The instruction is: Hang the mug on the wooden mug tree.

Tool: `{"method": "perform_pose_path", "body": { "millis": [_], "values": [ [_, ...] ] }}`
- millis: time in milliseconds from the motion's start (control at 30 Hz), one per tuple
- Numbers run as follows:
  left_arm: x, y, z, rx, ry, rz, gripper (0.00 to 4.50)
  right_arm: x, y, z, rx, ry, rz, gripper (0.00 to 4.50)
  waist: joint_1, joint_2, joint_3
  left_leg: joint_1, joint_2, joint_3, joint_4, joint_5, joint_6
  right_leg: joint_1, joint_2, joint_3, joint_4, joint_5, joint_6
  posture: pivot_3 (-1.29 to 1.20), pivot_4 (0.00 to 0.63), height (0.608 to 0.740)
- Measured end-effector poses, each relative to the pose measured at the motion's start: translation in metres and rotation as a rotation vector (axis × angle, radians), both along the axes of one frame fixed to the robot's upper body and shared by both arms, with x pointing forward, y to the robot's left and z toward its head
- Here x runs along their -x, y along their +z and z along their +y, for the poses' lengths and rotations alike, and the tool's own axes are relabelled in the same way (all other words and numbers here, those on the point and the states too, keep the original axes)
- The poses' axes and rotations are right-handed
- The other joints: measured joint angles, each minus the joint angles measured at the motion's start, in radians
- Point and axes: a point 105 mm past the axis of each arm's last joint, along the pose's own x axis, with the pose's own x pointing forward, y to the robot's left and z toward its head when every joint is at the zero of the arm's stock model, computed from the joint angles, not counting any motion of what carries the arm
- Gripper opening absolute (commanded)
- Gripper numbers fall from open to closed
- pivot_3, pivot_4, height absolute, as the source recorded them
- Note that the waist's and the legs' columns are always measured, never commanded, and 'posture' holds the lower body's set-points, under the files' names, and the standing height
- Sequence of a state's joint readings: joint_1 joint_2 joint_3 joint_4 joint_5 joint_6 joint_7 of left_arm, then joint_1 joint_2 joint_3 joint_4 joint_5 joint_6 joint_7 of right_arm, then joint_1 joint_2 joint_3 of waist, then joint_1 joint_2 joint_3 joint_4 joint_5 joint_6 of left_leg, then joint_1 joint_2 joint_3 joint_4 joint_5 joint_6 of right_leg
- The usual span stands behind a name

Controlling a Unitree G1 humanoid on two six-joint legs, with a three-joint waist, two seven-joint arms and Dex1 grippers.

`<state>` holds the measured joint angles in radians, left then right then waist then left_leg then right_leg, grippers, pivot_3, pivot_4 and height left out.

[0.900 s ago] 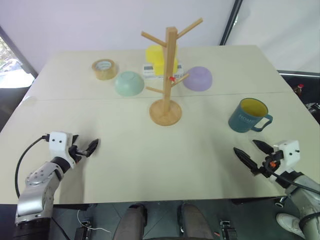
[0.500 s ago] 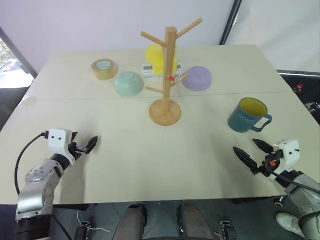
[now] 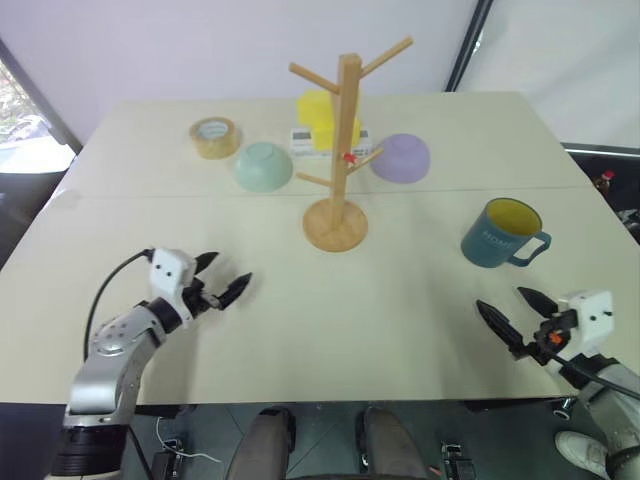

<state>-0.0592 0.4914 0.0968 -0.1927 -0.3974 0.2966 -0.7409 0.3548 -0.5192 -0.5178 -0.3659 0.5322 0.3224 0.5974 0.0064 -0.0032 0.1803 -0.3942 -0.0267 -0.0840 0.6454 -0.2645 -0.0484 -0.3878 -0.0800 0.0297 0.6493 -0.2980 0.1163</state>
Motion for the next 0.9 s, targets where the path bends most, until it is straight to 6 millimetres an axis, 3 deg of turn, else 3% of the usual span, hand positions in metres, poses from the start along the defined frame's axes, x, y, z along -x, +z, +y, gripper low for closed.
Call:
{"method": "perform_pose_path", "body": {
  "millis": [200,400,600,900],
  "values": [
    [0.037,0.018,-0.071,-0.008,-0.485,-0.01,4.5,-0.007,0.005,-0.008,-0.036,-0.218,-0.073,4.48,-0.001,0.001,0.0,0.0,0.0,0.001,0.001,0.0,0.0,0.0,0.0,0.002,0.0,-0.001,-0.004,0.0,0.15,0.74],
    [0.047,0.037,-0.118,-0.002,-0.708,-0.077,4.5,-0.028,0.006,-0.014,0.015,-0.369,-0.095,4.48,-0.001,0.001,0.0,0.001,0.0,0.002,0.001,0.001,0.001,0.0,0.002,0.002,0.0,-0.001,-0.004,0.0,0.15,0.74],
    [0.045,0.038,-0.126,-0.005,-0.725,-0.086,4.5,-0.052,-0.006,-0.025,0.03,-0.457,-0.066,4.48,-0.02,0.002,0.0,0.001,0.0,0.002,0.0,0.001,0.001,0.0,0.003,0.002,0.001,0.001,-0.001,0.0,0.15,0.74],
    [0.043,0.035,-0.121,-0.016,-0.697,-0.076,4.5,-0.067,-0.015,-0.039,0.028,-0.524,-0.043,4.48,-0.02,0.002,0.0,0.001,0.0,0.002,0.001,0.001,0.002,0.0,0.003,0.002,0.002,0.001,0.0,0.0,0.15,0.74]
  ]
}}
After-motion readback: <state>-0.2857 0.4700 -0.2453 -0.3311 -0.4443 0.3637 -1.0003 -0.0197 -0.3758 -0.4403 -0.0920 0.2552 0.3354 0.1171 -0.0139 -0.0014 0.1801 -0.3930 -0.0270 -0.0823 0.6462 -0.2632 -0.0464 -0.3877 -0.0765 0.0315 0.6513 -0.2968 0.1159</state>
